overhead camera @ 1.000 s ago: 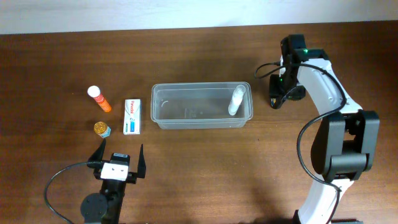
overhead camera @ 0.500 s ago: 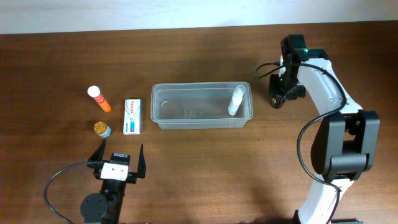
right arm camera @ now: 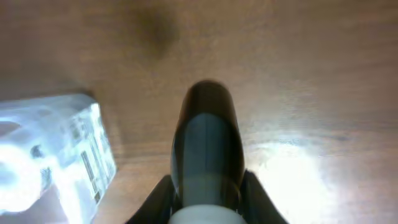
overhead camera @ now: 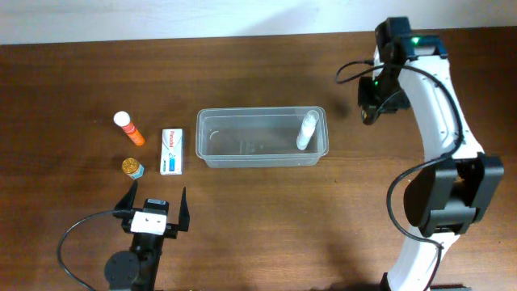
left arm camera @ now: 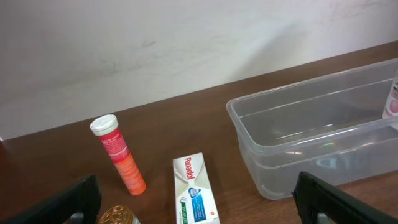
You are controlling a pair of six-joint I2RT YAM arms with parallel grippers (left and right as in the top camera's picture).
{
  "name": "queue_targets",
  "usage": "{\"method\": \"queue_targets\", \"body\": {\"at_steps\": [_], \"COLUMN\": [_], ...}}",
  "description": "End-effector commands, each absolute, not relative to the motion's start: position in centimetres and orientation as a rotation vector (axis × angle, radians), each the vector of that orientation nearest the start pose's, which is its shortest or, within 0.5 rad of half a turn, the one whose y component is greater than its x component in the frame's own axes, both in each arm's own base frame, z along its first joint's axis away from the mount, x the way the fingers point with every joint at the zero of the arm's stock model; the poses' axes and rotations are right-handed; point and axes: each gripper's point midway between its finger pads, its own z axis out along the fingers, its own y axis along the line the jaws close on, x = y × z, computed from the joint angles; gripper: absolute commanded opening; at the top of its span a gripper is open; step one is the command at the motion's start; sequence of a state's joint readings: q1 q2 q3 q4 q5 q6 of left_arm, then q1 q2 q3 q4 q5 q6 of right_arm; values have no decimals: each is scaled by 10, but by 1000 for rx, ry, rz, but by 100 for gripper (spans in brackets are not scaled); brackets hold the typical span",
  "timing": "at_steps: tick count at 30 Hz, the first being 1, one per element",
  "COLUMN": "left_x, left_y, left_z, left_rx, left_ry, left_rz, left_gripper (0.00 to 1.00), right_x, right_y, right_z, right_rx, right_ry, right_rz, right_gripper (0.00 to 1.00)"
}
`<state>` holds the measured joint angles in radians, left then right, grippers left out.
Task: Pack container
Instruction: 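Carry the dark bottle over and lower it into the container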
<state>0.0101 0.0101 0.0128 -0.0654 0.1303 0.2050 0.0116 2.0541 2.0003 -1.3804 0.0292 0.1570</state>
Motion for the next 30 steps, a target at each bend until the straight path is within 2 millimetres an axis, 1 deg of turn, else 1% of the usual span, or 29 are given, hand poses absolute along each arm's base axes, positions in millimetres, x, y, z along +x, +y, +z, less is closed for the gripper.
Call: {"method": "queue_targets", "body": {"at_steps": [1, 4, 9, 12, 19, 22, 23, 27, 30], "left_x": [245, 245, 245, 245, 245, 245, 245, 245, 245], "left_y": [-18, -18, -18, -18, -18, -18, -18, -18, -18], "left_z": [160, 160, 160, 160, 160, 160, 160, 160, 160], "left_rx": [243, 243, 243, 243, 243, 244, 243, 243, 244], "left_ry": [1618, 1617, 1618, 1618, 1618, 1618, 1618, 1618, 1618], "left_rz": [59, 59, 59, 59, 59, 59, 59, 59, 59], "left_gripper": [99, 99, 99, 99, 100, 99, 99, 99, 99], "right_x": [426, 420, 412, 405, 387, 380, 376, 369, 365], "right_y": [8, 20, 55, 80, 142, 160, 169, 184, 192], "right_z": [204, 226, 257, 269, 271, 271, 270, 269, 261], "right_rx": [186, 147, 24, -65, -285, -350, -382, -413, -431], "right_ry": [2894, 2880, 2842, 2825, 2812, 2807, 2804, 2806, 2825], "right_rz": [-13, 7, 82, 101, 137, 147, 153, 162, 159], "right_gripper": [18, 19, 19, 19, 20, 20, 20, 24, 25]}}
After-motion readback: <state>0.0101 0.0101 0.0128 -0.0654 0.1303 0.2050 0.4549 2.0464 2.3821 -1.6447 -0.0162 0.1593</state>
